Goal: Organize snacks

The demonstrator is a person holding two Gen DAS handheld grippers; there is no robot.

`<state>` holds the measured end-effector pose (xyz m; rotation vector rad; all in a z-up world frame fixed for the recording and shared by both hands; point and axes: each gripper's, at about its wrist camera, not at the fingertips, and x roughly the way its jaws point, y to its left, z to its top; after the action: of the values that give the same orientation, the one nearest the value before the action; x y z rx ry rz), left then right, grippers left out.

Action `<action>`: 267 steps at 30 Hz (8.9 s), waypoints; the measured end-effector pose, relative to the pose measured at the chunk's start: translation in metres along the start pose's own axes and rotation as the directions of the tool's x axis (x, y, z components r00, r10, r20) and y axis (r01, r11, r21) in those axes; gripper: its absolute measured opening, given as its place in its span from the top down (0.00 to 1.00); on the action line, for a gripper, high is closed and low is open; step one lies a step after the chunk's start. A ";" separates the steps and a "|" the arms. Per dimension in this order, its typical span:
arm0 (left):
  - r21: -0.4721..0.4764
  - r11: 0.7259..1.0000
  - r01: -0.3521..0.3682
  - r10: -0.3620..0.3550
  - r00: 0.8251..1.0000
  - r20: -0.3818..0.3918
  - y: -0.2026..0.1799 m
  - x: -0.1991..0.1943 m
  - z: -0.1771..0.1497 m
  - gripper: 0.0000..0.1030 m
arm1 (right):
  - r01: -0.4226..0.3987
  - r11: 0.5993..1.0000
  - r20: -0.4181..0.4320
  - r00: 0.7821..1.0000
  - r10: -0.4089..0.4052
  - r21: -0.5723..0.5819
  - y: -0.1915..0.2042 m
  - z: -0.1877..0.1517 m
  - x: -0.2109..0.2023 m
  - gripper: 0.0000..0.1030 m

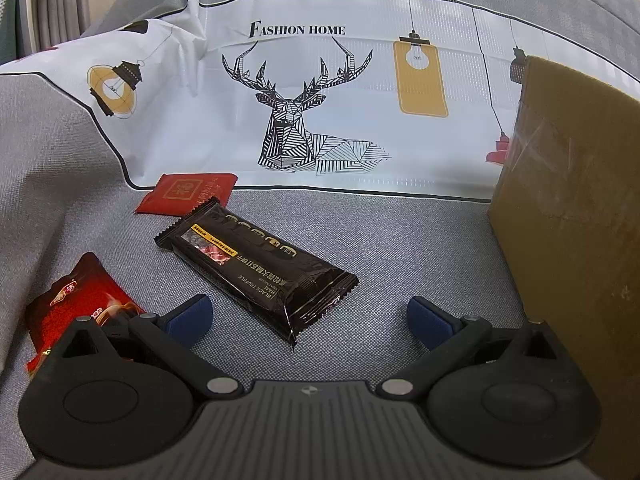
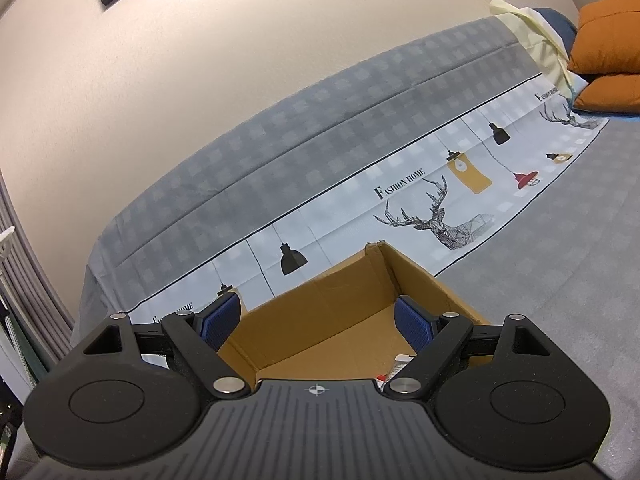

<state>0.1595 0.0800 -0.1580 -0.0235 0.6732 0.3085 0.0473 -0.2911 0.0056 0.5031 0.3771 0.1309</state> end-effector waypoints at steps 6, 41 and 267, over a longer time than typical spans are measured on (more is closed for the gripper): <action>0.000 1.000 0.000 0.000 1.000 0.000 0.000 0.000 0.000 0.00 | 0.010 1.000 0.019 1.000 -0.009 -0.011 0.003 0.001 -0.009 0.17; -0.002 1.000 0.004 -0.004 1.000 -0.002 0.001 0.001 0.000 0.00 | 0.009 0.998 0.083 0.997 -0.004 -0.063 0.010 0.019 -0.044 0.17; -0.592 0.770 -0.236 0.038 0.944 -0.327 0.147 -0.036 0.078 0.09 | -0.146 0.898 -0.220 0.974 0.057 -0.415 0.143 -0.040 0.089 0.28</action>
<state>0.1384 0.2202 -0.0634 -0.6801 0.8491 0.6770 0.1095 -0.1296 0.0155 0.0702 0.5057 0.3619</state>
